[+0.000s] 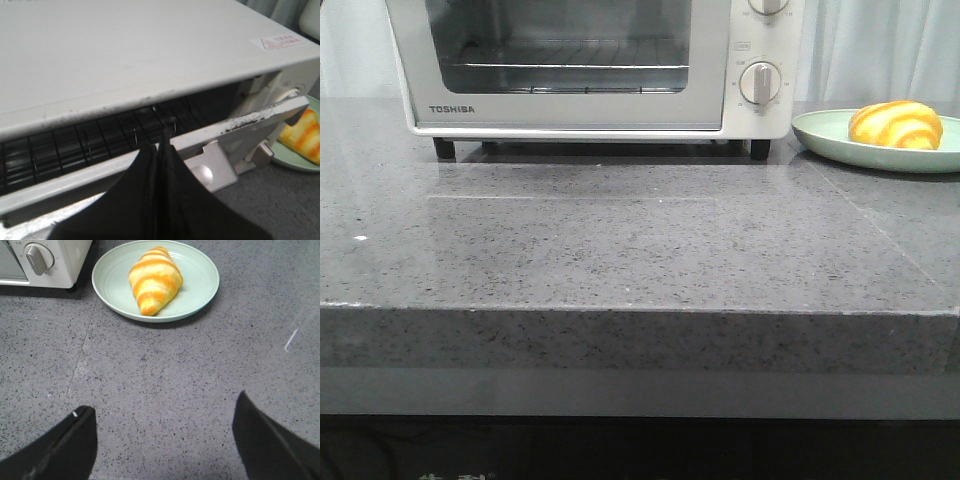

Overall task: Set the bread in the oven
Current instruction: 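Pull the oven door down and open with the left gripper, then lower the right gripper over the croissant on the green plate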

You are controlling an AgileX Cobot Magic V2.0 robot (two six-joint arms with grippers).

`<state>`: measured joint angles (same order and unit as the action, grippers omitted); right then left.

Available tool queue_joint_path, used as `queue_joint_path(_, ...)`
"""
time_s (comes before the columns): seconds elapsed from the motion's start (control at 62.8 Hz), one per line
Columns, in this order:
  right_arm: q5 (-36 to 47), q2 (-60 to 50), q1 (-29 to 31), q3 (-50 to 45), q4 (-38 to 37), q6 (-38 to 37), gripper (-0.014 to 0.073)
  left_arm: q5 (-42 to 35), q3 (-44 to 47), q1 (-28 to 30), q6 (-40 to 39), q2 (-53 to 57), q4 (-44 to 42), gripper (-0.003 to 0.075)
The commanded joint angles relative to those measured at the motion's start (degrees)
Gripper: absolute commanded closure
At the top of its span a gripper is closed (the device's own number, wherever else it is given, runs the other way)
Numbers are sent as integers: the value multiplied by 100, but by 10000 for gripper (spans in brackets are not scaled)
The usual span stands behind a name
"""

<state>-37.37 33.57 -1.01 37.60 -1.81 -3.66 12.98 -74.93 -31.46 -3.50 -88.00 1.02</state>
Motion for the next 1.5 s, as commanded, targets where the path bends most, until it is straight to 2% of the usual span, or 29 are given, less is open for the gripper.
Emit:
queue_joint_path(0.0,416,47,44,210,-58,69,20,943,-46,-30,-6,268,95,739)
queue_joint_path(0.127,416,47,44,210,-58,69,20,1424,-46,-30,-6,557,95,739)
queue_joint_path(0.462,356,47,44,210,-58,69,20,1678,-23,-30,-6,1286,-3,739)
queue_joint_path(0.637,356,47,44,210,-58,69,20,2110,-2,-30,-6,1845,-171,739)
queue_joint_path(0.78,328,47,44,210,-58,69,20,2141,404,-20,-18,2417,-357,739)
queue_joint_path(0.955,306,195,44,268,-58,-52,22,2059,1381,293,-29,3283,-357,739)
queue_joint_path(1.082,286,738,44,489,-58,-141,22,2070,2067,613,-67,3894,-299,739)
queue_joint_path(1.21,229,1455,44,880,-58,-153,22,2090,2574,696,-67,4445,-232,739)
queue_joint_path(1.48,-15,3288,44,2157,-58,-153,22,2104,2925,696,-67,4901,-220,739)
